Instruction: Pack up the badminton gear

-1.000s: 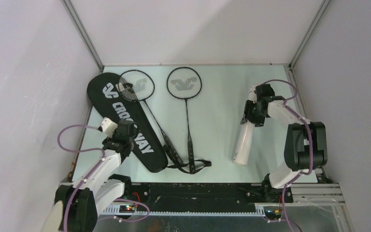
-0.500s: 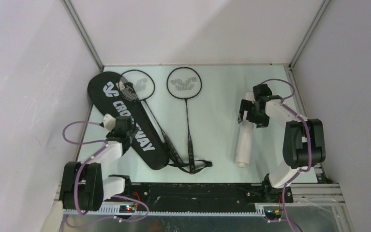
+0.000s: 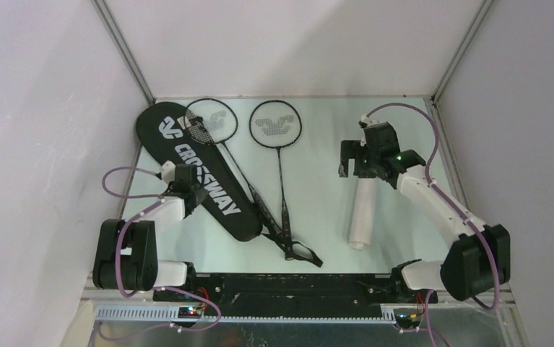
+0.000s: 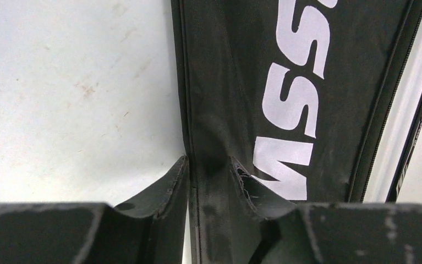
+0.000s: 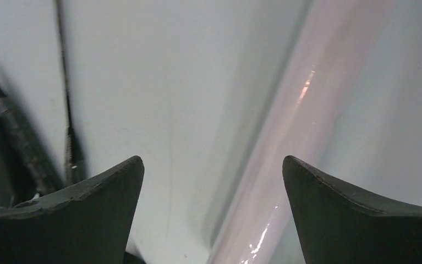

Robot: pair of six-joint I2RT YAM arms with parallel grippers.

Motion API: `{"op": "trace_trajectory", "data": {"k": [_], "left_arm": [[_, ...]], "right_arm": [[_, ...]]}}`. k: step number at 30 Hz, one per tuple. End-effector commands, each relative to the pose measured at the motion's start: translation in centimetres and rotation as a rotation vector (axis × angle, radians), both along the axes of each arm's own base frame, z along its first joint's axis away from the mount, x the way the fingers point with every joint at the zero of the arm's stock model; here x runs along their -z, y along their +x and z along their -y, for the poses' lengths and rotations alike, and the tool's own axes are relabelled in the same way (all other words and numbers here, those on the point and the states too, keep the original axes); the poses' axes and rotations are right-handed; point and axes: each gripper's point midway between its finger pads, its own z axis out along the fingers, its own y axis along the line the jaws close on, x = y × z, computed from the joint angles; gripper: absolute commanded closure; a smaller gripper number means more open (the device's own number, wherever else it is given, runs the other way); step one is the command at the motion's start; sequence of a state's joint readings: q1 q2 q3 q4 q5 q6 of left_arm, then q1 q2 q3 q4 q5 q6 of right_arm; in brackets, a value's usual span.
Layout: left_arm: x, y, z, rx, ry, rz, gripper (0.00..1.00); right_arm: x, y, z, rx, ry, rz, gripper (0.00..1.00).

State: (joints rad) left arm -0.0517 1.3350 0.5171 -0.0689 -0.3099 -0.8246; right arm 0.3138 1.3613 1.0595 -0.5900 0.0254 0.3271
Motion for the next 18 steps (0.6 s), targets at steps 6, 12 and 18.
{"op": "trace_trajectory", "data": {"k": [6,12,18], "left_arm": [[-0.3,0.3,0.6,0.058,-0.008,-0.008,0.68],[-0.3,0.1,0.8,0.076,-0.006,-0.011,0.68],[-0.3,0.0,1.0,0.089,-0.012,-0.006,0.68]], "right_arm": [[-4.2,-6.5,-16.8,-0.659,0.18,0.176,0.01],[-2.2,-12.1,-28.6,-1.004,0.235,0.193,0.01],[2.6,-11.5,-35.3,-1.073,0.131,0.141,0.01]]}}
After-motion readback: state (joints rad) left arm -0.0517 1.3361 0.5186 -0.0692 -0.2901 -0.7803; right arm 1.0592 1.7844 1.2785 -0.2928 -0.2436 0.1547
